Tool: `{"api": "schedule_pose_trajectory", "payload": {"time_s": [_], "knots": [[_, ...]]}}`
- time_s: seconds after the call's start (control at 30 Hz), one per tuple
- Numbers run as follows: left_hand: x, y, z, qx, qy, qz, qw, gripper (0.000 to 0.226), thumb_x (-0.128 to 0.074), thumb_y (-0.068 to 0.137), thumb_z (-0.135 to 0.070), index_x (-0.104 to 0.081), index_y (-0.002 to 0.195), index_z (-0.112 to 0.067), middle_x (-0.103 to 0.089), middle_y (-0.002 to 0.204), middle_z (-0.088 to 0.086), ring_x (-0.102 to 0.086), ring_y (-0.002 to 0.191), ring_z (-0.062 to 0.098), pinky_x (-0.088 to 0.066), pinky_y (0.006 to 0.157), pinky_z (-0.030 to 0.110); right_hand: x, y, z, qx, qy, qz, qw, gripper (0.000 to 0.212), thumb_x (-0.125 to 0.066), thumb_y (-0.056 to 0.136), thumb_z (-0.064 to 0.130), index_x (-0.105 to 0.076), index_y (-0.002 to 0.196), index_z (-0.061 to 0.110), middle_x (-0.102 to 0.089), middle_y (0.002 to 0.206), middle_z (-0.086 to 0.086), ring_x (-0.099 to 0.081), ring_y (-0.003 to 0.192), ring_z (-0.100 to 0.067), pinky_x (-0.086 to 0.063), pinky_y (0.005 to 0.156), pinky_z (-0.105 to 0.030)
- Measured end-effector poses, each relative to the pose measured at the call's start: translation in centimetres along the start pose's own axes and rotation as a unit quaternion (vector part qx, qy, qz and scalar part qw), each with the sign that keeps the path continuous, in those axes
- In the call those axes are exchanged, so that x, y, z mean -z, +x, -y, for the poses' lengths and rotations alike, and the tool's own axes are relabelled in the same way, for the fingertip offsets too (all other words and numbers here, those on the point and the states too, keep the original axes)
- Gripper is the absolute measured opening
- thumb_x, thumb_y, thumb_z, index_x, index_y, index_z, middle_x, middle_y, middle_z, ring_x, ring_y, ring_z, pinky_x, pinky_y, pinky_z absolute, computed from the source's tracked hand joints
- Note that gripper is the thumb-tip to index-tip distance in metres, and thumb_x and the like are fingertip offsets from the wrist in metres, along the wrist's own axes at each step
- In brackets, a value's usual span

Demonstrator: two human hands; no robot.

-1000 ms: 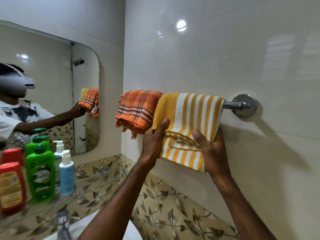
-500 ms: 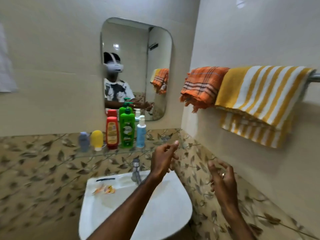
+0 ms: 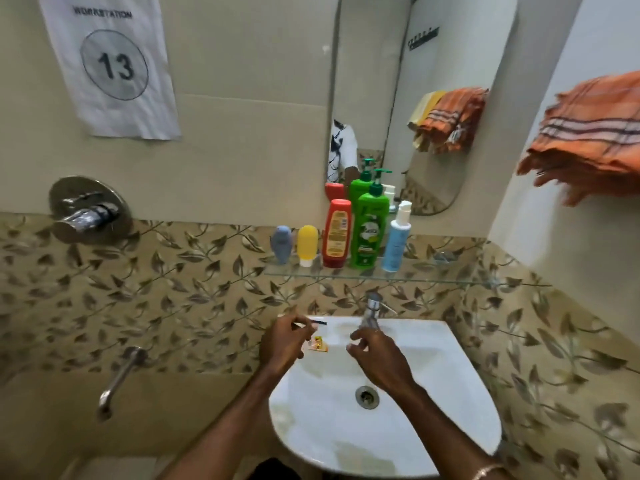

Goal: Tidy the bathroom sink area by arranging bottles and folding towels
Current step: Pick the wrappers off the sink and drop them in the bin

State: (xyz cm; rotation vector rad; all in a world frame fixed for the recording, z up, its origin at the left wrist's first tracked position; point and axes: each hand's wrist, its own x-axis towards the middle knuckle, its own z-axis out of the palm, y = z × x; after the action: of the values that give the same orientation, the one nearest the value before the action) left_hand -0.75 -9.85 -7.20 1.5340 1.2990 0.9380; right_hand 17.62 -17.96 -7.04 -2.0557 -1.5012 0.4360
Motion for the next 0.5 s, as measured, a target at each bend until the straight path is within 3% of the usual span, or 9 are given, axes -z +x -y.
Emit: {"api": "schedule_pose_trajectory", "payload": {"time_s": [0.1,0.17,0.33,0.5], "knots": [[1.8,2.9,4.8,0.021,0.072,0.027,0.997,0.019,-0.077,0.080,-0.036,-0.072,0.096,-0.026,-0.075,0.089,-0.007,-0.071,0.077,0.016,-0.054,0.066,0.030,-4.9,2.9,0.9,0.032,-0.103,0.064,0.992,0.036,-0.056,0.096,0.042,-0.059,0.129,0.027,-0.056,0.131,0.002,-0.050,0.126,-0.018,-0.045,0.094,-0.033],[2.4,4.2,7.4,0.013,0.136,0.046,0.990,0.032,-0.077,0.081,-0.034,-0.071,0.112,-0.025,-0.073,0.108,-0.008,-0.069,0.100,0.013,-0.051,0.085,0.028,-7.2,4.2,1.0,0.046,-0.170,0.098,0.979,0.040,-0.053,0.097,0.040,-0.055,0.133,0.024,-0.049,0.139,-0.001,-0.043,0.132,-0.022,-0.045,0.098,-0.035],[2.9,8.2,13.0,0.023,0.285,0.152,0.946,0.070,-0.072,0.085,-0.040,-0.045,0.147,-0.025,-0.060,0.138,0.001,-0.055,0.127,0.020,-0.043,0.100,0.029,-12.6,7.5,0.8,0.054,-0.294,0.154,0.942,0.046,-0.052,0.096,0.030,-0.049,0.140,0.016,-0.026,0.159,-0.010,-0.027,0.144,-0.029,-0.036,0.108,-0.043],[2.2,11.1,17.2,0.022,0.301,0.257,0.918,0.098,-0.079,0.075,-0.044,-0.028,0.155,-0.022,-0.046,0.153,0.000,-0.047,0.135,0.021,-0.041,0.106,0.033,-16.3,10.6,0.1,0.058,-0.337,0.183,0.922,0.054,-0.053,0.095,0.023,-0.041,0.147,0.016,0.003,0.168,-0.009,0.003,0.155,-0.029,-0.023,0.118,-0.053]]}}
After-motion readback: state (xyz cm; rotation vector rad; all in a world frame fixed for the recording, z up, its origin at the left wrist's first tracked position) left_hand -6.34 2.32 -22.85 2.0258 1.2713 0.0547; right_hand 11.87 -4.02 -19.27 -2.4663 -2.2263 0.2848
